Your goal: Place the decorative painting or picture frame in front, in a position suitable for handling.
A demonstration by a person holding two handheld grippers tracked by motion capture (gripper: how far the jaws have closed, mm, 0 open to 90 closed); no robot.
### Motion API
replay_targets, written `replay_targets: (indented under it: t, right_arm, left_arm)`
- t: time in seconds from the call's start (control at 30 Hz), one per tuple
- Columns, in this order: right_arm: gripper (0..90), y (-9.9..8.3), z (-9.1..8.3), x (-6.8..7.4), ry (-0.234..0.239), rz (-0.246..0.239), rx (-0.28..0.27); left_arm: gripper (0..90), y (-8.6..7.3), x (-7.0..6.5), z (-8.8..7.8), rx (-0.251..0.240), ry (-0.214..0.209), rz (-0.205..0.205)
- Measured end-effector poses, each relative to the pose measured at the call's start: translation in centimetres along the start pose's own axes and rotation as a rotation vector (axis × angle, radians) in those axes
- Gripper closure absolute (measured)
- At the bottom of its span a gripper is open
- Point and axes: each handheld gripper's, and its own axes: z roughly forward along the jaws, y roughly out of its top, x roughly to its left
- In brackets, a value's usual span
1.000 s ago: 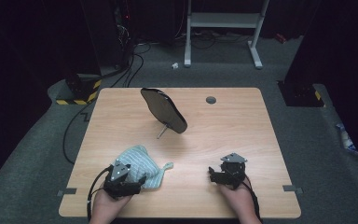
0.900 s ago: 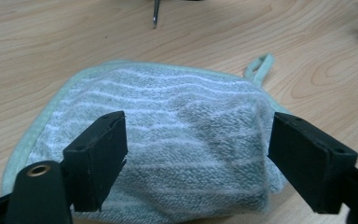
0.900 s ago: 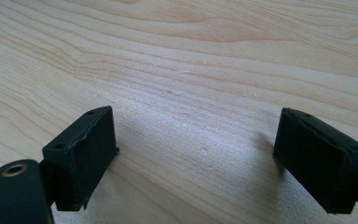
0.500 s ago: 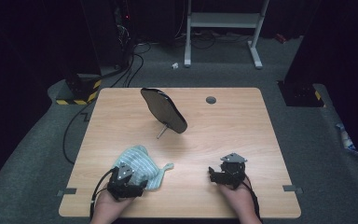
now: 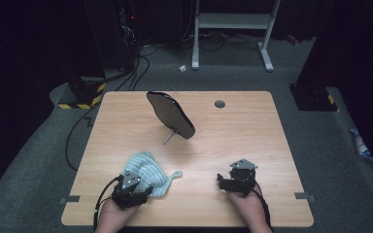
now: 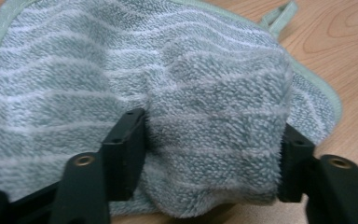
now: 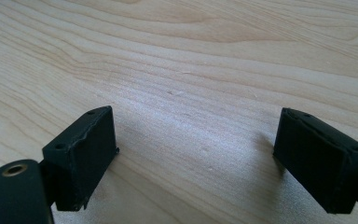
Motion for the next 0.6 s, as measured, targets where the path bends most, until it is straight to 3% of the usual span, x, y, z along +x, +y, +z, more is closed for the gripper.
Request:
replay_targets:
  t: [0.3, 0.43, 0.6]
  right_arm:
    - [12.8, -0.02, -0.03, 0.03, 0.0, 0.002, 0.0]
    - [13.3, -0.04, -0.06, 0.03, 0.004, 0.002, -0.001]
    - [14.3, -0.06, -0.1, 0.0, 0.003, -0.001, -0.003]
  left_arm:
    - [61.3, -0.04, -0.09, 0.09, -0.014, -0.004, 0.013]
    - [64.4, -0.04, -0.34, 0.09, -0.017, 0.007, 0.035]
    - [66.9, -0.06, -0.26, 0.07, -0.026, 0.002, 0.033]
